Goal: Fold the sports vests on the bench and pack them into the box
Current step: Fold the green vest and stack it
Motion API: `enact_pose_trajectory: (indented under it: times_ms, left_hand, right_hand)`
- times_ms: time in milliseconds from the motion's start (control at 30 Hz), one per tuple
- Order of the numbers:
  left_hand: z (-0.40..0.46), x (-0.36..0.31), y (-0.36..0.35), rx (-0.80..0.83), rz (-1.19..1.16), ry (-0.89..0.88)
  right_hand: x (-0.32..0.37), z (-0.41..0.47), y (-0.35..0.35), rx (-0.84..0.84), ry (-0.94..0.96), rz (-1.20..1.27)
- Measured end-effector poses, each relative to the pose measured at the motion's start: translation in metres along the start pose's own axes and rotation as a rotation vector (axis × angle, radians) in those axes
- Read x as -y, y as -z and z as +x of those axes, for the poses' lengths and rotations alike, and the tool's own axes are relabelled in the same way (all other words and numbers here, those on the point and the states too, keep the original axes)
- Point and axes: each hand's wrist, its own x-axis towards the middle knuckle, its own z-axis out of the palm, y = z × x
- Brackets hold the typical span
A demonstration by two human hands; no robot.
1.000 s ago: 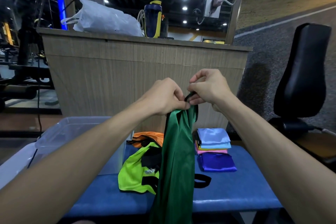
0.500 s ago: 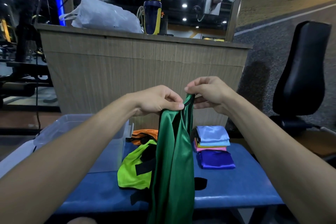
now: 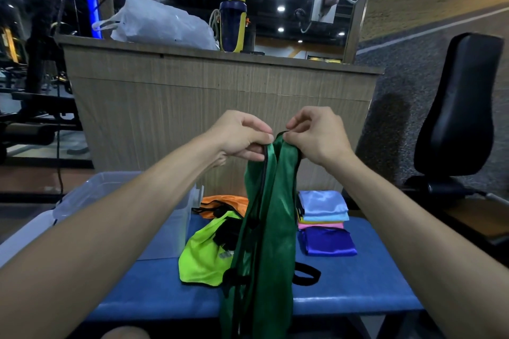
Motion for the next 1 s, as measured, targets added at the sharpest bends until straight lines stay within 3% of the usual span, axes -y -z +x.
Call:
enact_pose_trajectory:
  times_ms: [133, 367, 600, 1000]
  left_hand:
    - [0.0, -0.001, -0.011, -0.036, 0.063, -0.026]
    - [0.0, -0.007, -0.008, -0.074, 0.109, -0.063]
    - [-0.005, -0.007, -0.014, -0.061, 0.092, -0.069]
    - [-0.005, -0.007, -0.001, 0.117, 0.114, -0.014]
  right_hand:
    - [0.002, -0.007, -0.015, 0.008, 0.006, 0.035]
    - [0.004, -0.021, -0.012, 0.197, -0.164, 0.516]
    - [0.002, -0.021, -0.013, 0.205, -0.126, 0.362]
    - [-0.003, -0.021, -0.001, 0.293, -0.253, 0.528]
